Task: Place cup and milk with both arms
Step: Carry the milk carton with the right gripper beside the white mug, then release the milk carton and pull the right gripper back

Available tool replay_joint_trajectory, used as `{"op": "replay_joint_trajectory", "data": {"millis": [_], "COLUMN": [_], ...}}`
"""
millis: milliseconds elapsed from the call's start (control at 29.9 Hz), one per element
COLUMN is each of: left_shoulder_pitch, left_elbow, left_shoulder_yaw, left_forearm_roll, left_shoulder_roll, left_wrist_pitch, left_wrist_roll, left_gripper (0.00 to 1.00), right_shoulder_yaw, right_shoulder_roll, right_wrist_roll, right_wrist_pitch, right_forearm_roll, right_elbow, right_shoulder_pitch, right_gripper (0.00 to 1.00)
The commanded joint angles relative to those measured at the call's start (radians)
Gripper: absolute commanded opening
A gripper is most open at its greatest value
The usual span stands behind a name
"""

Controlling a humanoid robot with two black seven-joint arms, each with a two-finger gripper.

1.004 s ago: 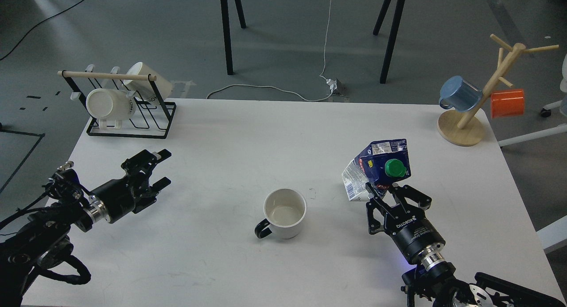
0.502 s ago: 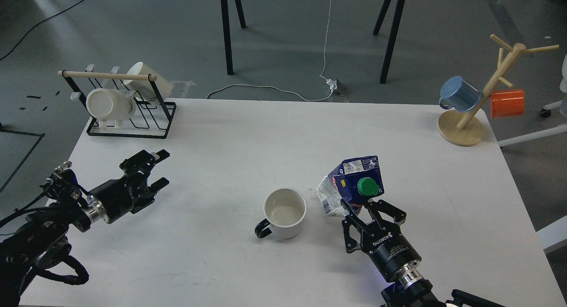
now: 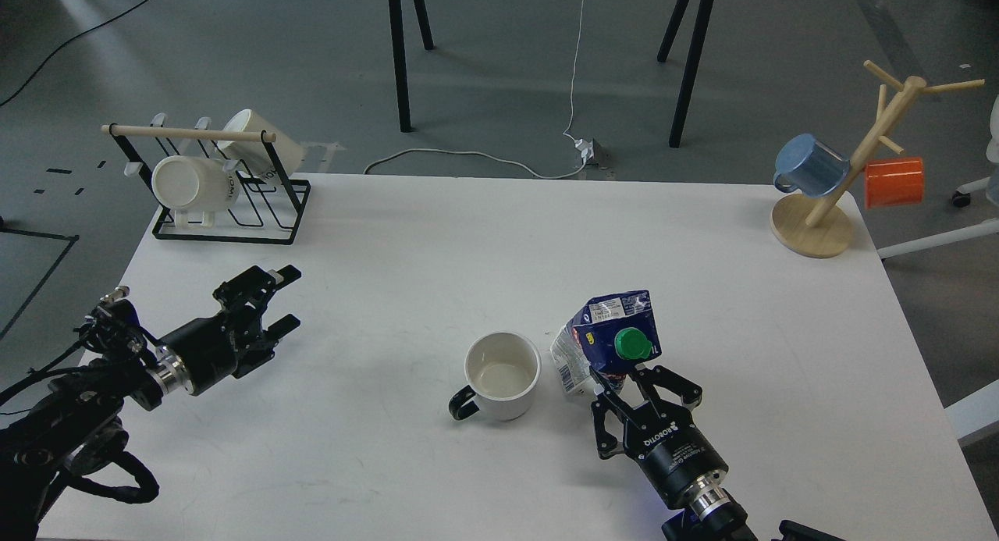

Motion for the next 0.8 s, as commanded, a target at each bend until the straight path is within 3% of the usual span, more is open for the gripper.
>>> {"op": "replay_joint_trajectory", "data": {"millis": [0,268,769], "left_shoulder_pitch": [0.0,0.0,0.0], "left_elbow": [0.006,0.006,0.012], "left_shoulder_yaw": [0.0,0.0,0.0], "left_forearm_roll": [-0.001,0.0,-0.001], "left_shoulder_roll": [0.001,-0.001,-0.002], "left_wrist_pitch": [0.0,0.0,0.0], "left_wrist_roll": [0.0,0.0,0.0], "left_gripper": [0.99,0.99,0.99], "right_shoulder_yaw": [-0.004,-0.003,-0.003], "right_shoulder_roll": [0.013,0.021,0.013], "right_wrist_roll": [0.0,0.0,0.0], "right_wrist_pitch": [0.0,0.0,0.0], "right_forearm_roll": [-0.002,-0.016,-0.017], "right_elbow": [-0.017,-0.03,-0.041], "right_shoulder_pitch": [0.0,0.002,-0.003], "right_gripper": [0.35,0.39,0.75]}}
